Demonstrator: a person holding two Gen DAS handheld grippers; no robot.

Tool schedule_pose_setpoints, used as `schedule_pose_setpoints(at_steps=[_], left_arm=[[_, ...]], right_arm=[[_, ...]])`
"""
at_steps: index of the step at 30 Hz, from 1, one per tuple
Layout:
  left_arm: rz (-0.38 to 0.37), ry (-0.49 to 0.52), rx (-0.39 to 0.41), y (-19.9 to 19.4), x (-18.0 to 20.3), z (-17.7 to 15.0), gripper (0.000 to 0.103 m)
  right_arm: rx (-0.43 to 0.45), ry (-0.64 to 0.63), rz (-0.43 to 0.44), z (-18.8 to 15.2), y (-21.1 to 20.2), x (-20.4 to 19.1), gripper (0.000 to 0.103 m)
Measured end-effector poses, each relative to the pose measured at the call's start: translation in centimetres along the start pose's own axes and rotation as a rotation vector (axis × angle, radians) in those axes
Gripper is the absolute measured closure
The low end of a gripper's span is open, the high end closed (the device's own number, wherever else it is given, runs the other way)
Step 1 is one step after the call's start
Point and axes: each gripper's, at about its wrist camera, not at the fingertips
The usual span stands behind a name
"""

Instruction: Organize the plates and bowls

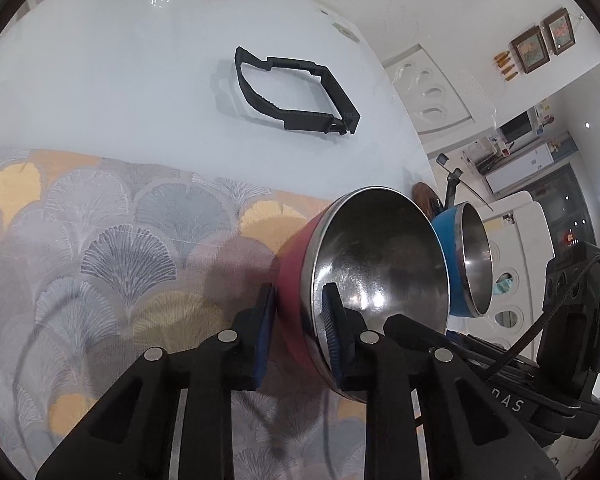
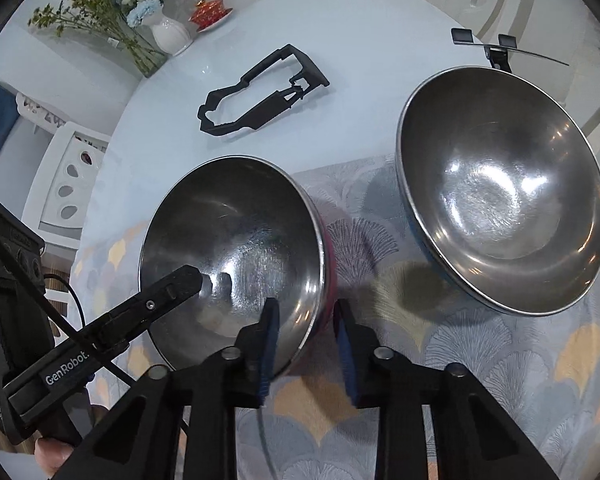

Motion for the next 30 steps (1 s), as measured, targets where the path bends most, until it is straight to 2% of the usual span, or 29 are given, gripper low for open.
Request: schedule_pose_setpoints(at_steps=[6, 12, 21, 30], left_arm=[[0.0, -0.005, 0.0, -0.3, 0.1, -0.2, 0.082], [-0.007, 0.0, 0.022, -2.8, 1.1, -0.6, 0.082], [-0.046, 0.02, 0.108, -10.5, 4.0, -2.5, 0.082], [-0.069, 0.002, 0.164, -17.5, 5.6, -7.1, 0.082]], right_arm=[[-0.004, -0.013, -0.014, -0.1, -0.2, -0.3, 0.078], [0.002, -0.034, -0.009, -0.4, -2.6, -1.1, 0.078], [0.045, -0.091, 0.006, -2.4, -10.1, -3.7, 0.078], [0.094, -0.094, 0.012, -7.3, -17.0, -5.8, 0.078]])
Point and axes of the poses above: each gripper's, at about its wrist camera, not at the fingertips, and y roughly the way its jaws point, x to its right, z to its top, and after that the axes turned 12 degrees about x, right-handed
